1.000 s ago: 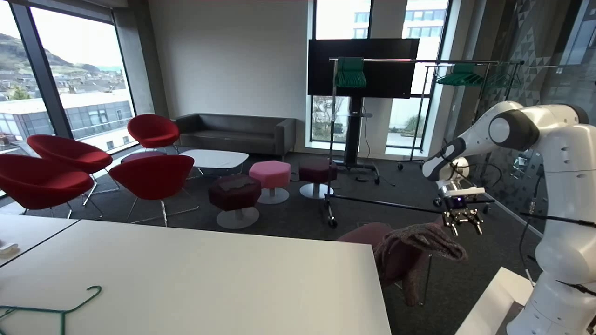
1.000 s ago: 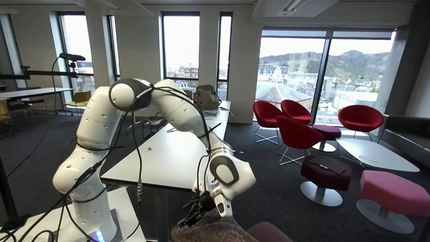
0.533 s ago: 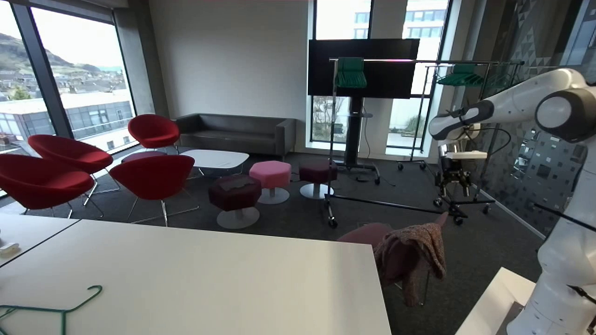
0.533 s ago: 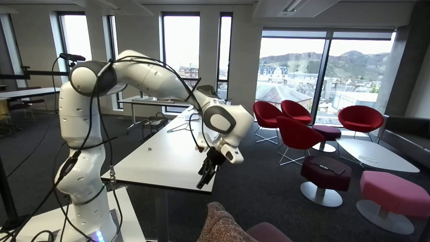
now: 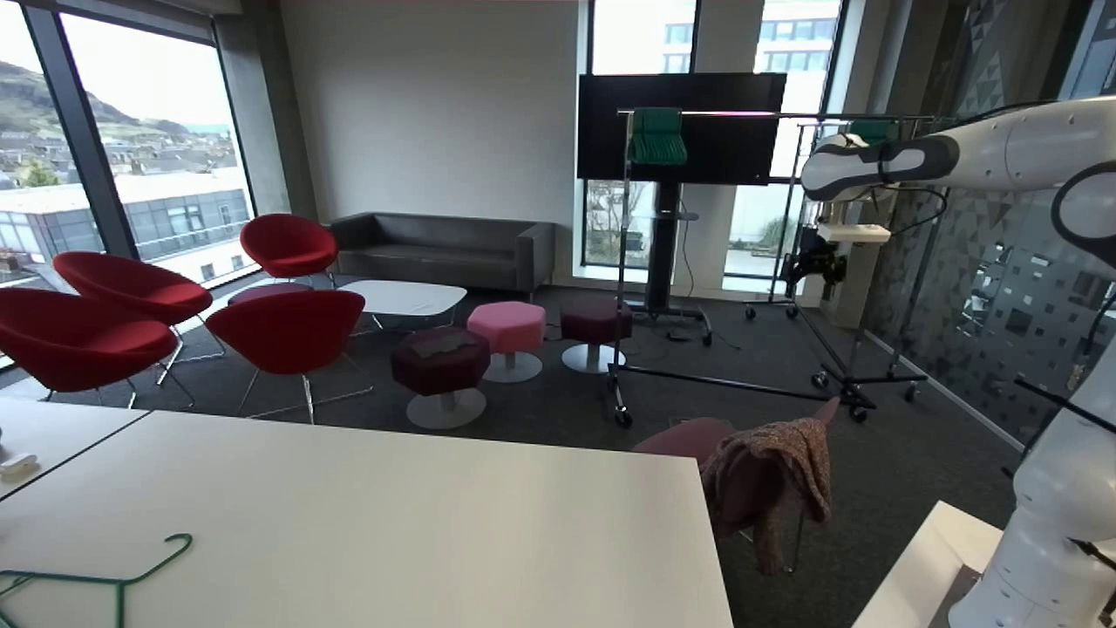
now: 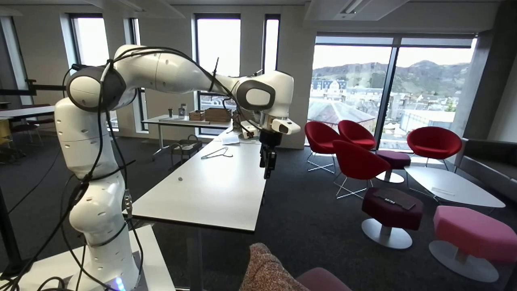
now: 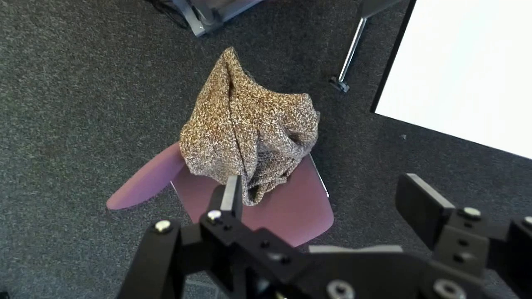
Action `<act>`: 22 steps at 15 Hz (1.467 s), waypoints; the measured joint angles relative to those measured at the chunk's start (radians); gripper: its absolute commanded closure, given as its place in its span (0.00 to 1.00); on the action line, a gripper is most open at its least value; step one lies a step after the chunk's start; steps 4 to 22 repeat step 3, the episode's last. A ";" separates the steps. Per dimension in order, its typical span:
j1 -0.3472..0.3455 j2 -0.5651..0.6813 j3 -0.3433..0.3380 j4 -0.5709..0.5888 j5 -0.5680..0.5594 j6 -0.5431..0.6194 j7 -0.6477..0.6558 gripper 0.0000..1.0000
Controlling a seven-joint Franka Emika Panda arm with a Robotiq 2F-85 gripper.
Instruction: Put the cloth on the pick chair
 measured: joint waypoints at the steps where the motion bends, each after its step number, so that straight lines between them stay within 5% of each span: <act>1: 0.003 -0.001 0.001 0.004 0.000 0.000 0.000 0.00; 22: 0.002 0.000 0.001 0.004 0.000 0.000 0.000 0.00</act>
